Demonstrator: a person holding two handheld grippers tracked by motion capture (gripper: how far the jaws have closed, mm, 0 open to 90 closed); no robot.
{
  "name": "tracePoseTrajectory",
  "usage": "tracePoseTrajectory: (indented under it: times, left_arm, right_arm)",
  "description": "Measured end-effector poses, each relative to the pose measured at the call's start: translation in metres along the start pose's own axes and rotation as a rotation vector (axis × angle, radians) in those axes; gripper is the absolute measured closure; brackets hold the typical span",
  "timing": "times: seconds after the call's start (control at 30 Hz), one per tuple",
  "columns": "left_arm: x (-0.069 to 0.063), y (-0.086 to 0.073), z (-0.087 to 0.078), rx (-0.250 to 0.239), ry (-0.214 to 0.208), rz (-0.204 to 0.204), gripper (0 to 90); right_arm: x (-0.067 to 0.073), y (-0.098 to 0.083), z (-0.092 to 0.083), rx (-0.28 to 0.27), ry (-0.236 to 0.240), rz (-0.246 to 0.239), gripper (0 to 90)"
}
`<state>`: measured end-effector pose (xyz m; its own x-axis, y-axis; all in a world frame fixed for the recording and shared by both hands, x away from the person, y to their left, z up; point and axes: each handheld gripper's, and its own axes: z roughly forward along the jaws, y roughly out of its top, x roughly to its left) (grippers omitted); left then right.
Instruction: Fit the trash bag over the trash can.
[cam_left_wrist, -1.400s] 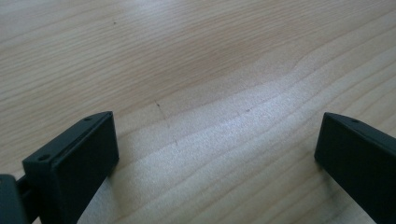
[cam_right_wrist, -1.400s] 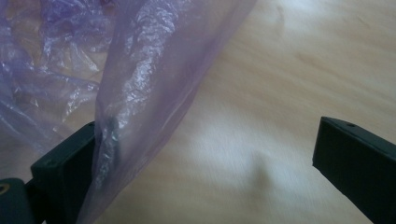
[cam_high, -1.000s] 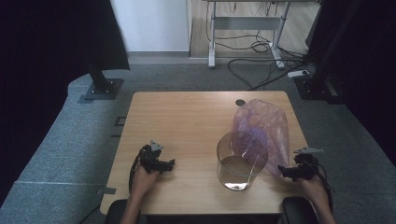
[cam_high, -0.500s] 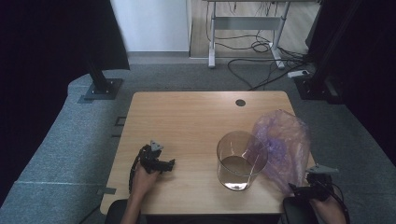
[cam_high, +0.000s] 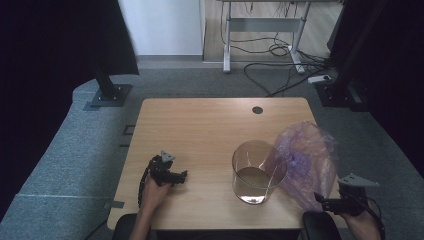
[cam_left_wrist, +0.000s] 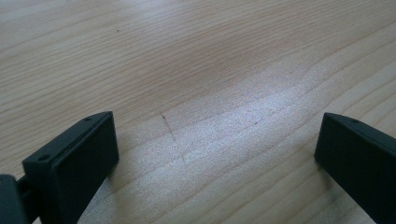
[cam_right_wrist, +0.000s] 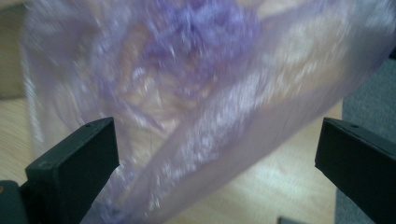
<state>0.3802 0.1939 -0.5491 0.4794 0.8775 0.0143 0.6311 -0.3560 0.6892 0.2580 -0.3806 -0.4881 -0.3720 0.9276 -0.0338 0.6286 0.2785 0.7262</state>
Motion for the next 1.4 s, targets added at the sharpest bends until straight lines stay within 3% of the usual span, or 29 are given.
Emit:
tracePoseTrajectory:
  times: [0.13,0.27,0.4,0.5,0.6,0.8,0.93,1.0,1.17,1.23,1.27,1.4]
  left_arm:
    - [0.000,0.000,0.000,0.000,0.000,0.000,0.0]
    - [0.000,0.000,0.000,0.000,0.000,0.000,0.0]
    - [0.000,0.000,0.000,0.000,0.000,0.000,0.0]
    - [0.000,0.000,0.000,0.000,0.000,0.000,0.0]
    - [0.000,0.000,0.000,0.000,0.000,0.000,0.0]
    - [0.000,0.000,0.000,0.000,0.000,0.000,0.0]
    - [0.000,0.000,0.000,0.000,0.000,0.000,0.0]
    - [0.000,0.000,0.000,0.000,0.000,0.000,0.0]
    - [0.000,0.000,0.000,0.000,0.000,0.000,0.0]
    - [0.000,0.000,0.000,0.000,0.000,0.000,0.0]
    - [0.000,0.000,0.000,0.000,0.000,0.000,0.0]
    - [0.000,0.000,0.000,0.000,0.001,-0.001,0.0]
  right_arm:
    - [-0.002,0.023,-0.002,-0.010,0.014,-0.021,0.0]
    - [-0.003,0.053,0.004,-0.023,0.029,-0.078,0.0]
    - [-0.004,0.084,0.020,-0.010,0.063,-0.088,2.4]
    - [-0.006,0.105,0.035,-0.003,0.063,-0.084,3.3]
    - [-0.010,0.117,0.057,0.045,0.069,-0.057,3.7]
    - [-0.016,0.118,0.102,0.148,0.069,-0.016,2.4]
    - [-0.007,0.116,0.121,0.204,0.086,-0.046,1.0]
    - [0.001,0.113,0.139,0.254,0.109,-0.095,0.0]
    - [0.004,0.105,0.165,0.331,0.122,-0.081,2.9]
    - [0.002,0.101,0.171,0.363,0.103,-0.078,6.0]
    - [0.001,0.099,0.170,0.346,0.101,-0.071,8.5]
    - [-0.007,0.099,0.159,0.336,0.094,-0.062,39.0]
